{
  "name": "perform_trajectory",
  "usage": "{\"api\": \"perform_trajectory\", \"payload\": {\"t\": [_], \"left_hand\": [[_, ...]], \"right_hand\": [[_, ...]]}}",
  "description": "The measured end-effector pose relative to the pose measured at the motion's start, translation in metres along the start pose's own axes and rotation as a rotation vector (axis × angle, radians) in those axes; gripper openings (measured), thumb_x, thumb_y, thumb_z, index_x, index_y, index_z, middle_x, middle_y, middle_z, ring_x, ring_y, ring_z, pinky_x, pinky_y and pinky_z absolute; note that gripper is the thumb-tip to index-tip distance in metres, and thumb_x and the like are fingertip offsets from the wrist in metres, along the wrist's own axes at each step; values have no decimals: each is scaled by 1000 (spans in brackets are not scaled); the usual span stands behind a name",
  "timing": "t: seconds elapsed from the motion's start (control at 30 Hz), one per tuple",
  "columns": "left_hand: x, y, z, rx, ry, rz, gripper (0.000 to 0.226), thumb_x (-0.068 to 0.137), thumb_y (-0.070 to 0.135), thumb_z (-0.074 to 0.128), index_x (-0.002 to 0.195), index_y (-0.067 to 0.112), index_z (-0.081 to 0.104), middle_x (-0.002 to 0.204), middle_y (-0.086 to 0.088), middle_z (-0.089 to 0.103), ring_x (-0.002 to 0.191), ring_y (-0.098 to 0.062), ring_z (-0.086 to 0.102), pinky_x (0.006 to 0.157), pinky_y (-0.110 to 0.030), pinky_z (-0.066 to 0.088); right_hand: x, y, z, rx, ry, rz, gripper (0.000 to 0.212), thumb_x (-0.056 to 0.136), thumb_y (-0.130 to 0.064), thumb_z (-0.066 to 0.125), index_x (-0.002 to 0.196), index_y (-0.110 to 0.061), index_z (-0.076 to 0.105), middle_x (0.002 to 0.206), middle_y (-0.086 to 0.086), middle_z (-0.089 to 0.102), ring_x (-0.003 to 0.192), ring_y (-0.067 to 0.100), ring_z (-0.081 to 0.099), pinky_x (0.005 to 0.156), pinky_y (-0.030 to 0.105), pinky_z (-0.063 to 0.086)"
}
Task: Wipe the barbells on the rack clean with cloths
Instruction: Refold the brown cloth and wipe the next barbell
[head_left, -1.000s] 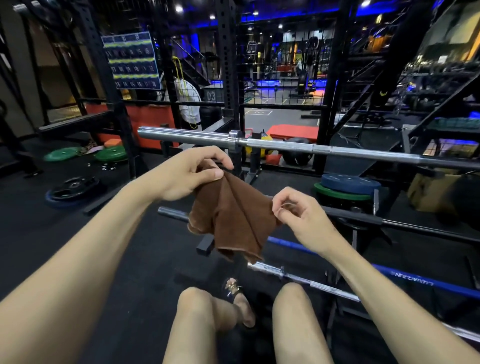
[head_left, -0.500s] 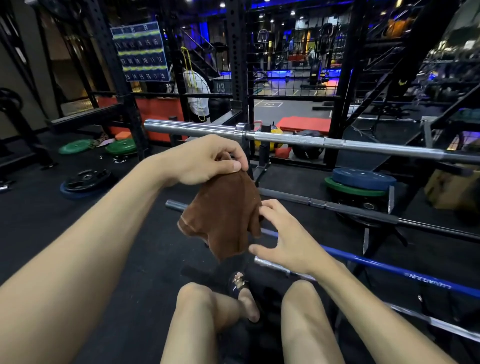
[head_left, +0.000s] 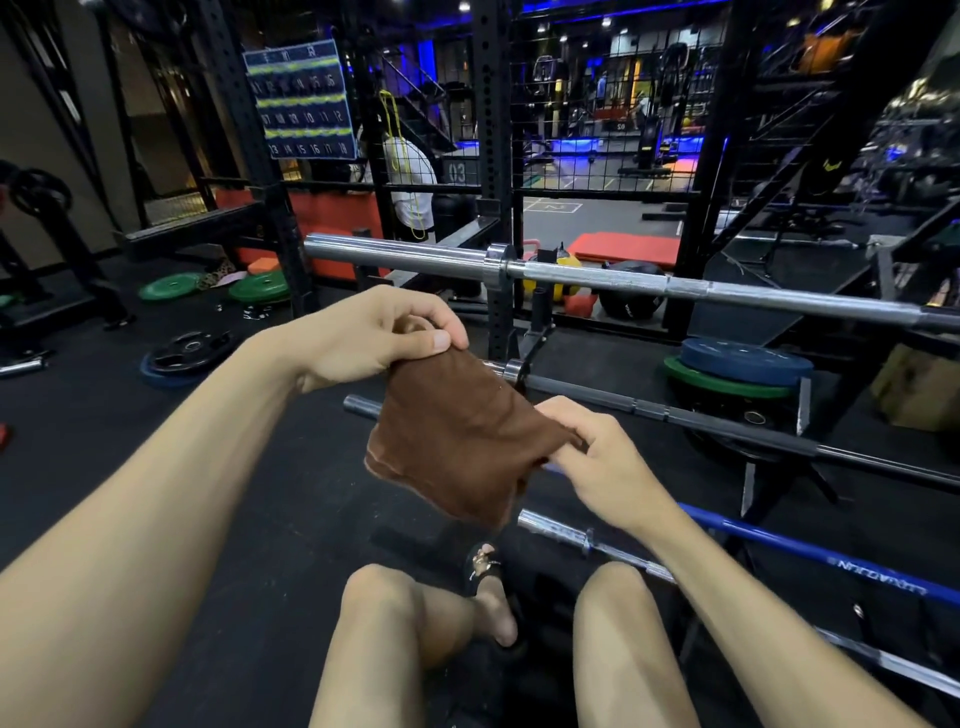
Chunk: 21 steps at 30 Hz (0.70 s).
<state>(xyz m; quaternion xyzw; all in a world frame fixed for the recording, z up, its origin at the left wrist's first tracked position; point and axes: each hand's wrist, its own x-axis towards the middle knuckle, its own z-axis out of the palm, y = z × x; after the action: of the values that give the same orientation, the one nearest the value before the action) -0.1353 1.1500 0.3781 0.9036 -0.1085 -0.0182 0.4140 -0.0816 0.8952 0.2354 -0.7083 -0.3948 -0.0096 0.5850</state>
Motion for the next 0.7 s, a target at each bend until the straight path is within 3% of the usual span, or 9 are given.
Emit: {"api": "perform_trajectory", "payload": {"t": [0.07,0.17,0.27,0.33,0.43,0.5,0.57,0.7], "left_hand": [[-5,-7,-1,-25,13,-28,14,101,25,61,105,22,74,89,-15,56,85,-22,48,79,-34,39],[-11,-14,-3,-117,36,-59,16,100,24,61,106,18,74,91,-10,57,85,-21,49,75,-24,44],[-15,-20,-4,-234,86,-69,16,98,24,62,106,16,74,87,-8,61,81,-14,55,71,-20,47],[-15,-22,-5,-269,92,-72,17,99,23,62,107,14,73,86,-11,57,78,-16,54,68,-19,46],[-16,-30,-9,-297,81,-86,16,102,20,59,108,13,72,76,-9,53,70,-11,52,62,-16,45],[-15,-38,-11,-310,80,-105,17,103,18,57,109,11,71,71,-8,47,62,-7,49,57,-14,42],[-16,-48,-16,-321,80,-138,19,104,19,55,111,10,71,75,-10,43,65,-13,46,57,-16,40],[-18,-80,-31,-333,96,-208,20,105,22,54,106,19,74,79,-3,59,70,-14,51,62,-22,42]], "right_hand": [[4,-6,-6,44,-39,32,18,98,-1,56,100,-9,72,96,3,70,92,19,65,86,41,51],[10,-17,-14,28,-148,35,19,94,2,66,102,-14,73,98,-3,73,91,12,67,82,34,52],[12,-18,-8,-80,-218,5,32,84,-14,83,113,-23,70,110,-6,69,102,17,66,88,38,52],[12,-16,7,-146,-225,-26,42,80,-23,87,118,-25,68,114,-8,65,107,19,62,88,35,51],[16,-5,38,-187,-125,-73,37,82,-26,85,114,-28,67,108,-11,60,103,16,61,84,30,51],[23,3,56,-179,-55,-89,26,85,-24,82,106,-30,67,101,-12,59,95,14,62,79,25,49],[34,14,67,-159,-56,-61,18,88,-18,79,96,-29,67,94,-9,61,89,15,62,75,28,48],[53,24,59,8,-134,87,21,89,2,71,97,-17,72,92,-4,72,87,10,66,79,27,49]]}}
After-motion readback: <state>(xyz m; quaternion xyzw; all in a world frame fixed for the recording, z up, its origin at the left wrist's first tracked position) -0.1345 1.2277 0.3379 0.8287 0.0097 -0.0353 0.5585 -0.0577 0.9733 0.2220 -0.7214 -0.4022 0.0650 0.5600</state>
